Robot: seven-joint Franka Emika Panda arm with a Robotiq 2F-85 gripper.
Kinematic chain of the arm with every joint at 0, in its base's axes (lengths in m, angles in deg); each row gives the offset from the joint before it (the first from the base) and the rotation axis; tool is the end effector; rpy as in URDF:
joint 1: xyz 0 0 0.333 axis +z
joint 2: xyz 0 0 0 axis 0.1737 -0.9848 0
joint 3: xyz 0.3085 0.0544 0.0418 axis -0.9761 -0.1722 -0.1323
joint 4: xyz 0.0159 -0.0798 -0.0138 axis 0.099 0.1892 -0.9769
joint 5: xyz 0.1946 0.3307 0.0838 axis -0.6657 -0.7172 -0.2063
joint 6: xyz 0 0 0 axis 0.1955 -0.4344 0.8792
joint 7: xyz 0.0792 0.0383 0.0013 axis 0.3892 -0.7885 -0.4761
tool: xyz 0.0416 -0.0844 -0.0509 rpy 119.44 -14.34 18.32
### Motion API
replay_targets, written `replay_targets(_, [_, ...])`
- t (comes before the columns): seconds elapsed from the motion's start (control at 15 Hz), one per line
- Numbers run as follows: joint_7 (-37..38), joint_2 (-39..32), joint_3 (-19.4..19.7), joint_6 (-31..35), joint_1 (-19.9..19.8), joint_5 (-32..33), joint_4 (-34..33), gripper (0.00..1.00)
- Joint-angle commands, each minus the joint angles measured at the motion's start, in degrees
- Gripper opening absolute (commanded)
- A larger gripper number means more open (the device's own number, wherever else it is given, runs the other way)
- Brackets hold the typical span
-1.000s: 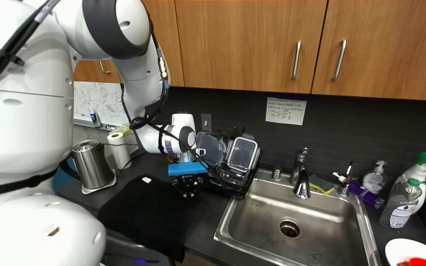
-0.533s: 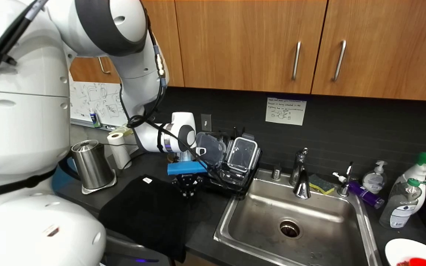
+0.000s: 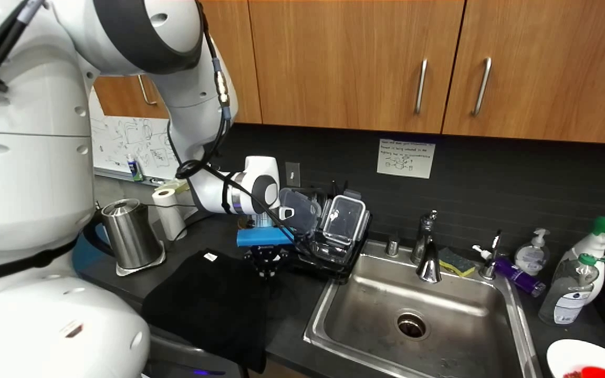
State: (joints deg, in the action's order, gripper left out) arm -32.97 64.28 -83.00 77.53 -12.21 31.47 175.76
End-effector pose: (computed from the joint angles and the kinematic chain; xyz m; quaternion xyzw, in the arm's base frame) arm 0.4630 0.0067 0.1619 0.9680 0.2205 -0.1189 0.0123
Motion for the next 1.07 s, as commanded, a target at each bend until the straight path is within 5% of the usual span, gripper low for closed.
replay_targets(0.0, [-1.5, 3.3, -0.4, 0.2, -0.6, -1.7, 2.2, 0.01])
replay_targets(1.0, [-2.1, 6.3, -0.2, -0.2, -1.1, -3.2, 3.8, 0.01])
